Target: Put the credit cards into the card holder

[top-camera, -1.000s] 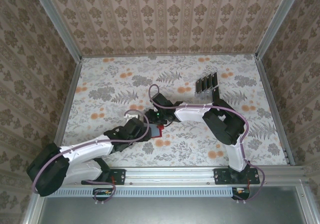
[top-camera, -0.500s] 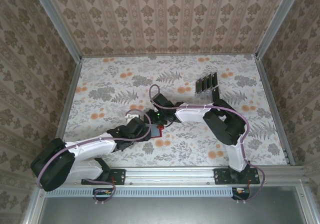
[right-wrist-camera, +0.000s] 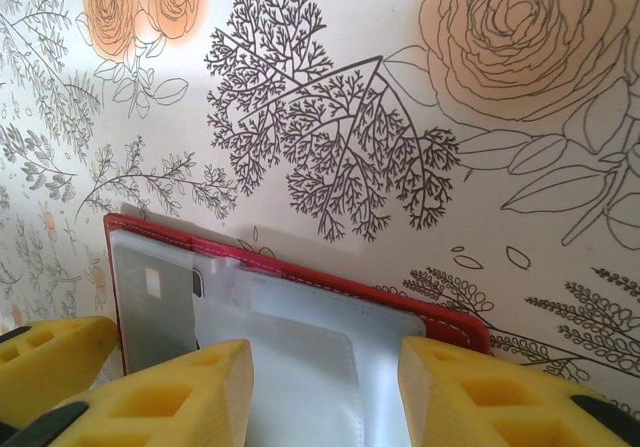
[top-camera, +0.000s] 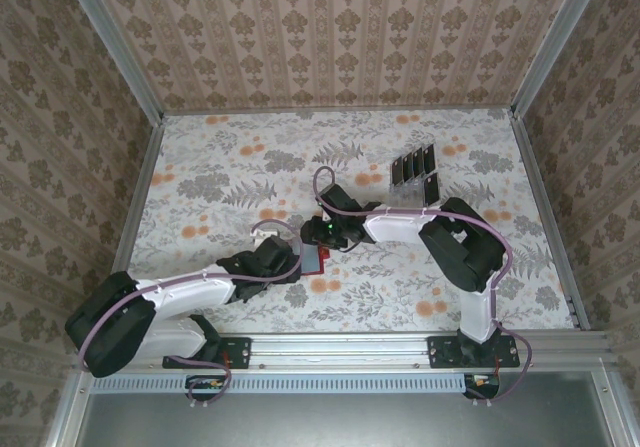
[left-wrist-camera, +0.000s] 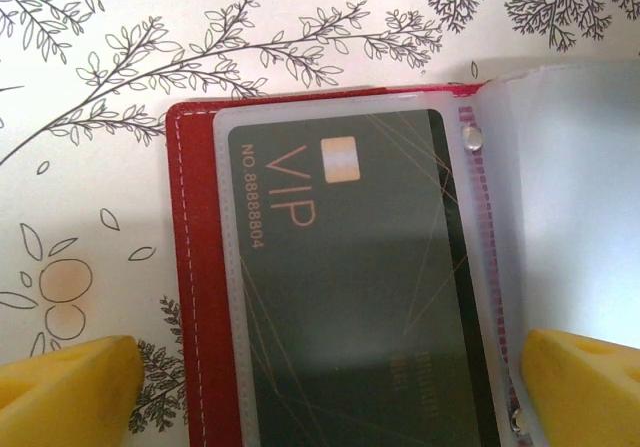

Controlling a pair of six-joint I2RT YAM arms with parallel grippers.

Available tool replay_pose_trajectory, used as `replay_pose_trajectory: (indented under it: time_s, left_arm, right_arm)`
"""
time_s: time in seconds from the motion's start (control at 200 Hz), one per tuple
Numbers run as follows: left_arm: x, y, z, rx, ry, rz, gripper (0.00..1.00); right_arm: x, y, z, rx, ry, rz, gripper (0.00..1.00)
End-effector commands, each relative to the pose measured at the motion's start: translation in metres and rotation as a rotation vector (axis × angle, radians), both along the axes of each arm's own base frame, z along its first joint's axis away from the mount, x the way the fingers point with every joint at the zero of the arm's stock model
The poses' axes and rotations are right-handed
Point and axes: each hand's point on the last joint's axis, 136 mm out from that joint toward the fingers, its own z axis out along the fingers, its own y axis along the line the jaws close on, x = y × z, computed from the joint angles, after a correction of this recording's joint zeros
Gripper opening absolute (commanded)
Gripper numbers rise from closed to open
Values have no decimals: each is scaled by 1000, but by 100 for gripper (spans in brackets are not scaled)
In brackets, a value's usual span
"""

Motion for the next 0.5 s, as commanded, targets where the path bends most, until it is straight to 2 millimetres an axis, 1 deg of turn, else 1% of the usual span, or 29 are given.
replay_pose_trajectory:
  time_s: [0.0,0.145,0.495]
  left_arm:
    - [-6,7,-10,32,26,15,100]
    - [-7,8,-11,33,28,18,100]
    - [-7,8,-11,31,26,17,100]
  right_arm:
    - [-6,-5,2,5,16,-14,45]
    - [-6,-6,2,11,17,-17,45]
    - [-9,8,1,80,38,12,44]
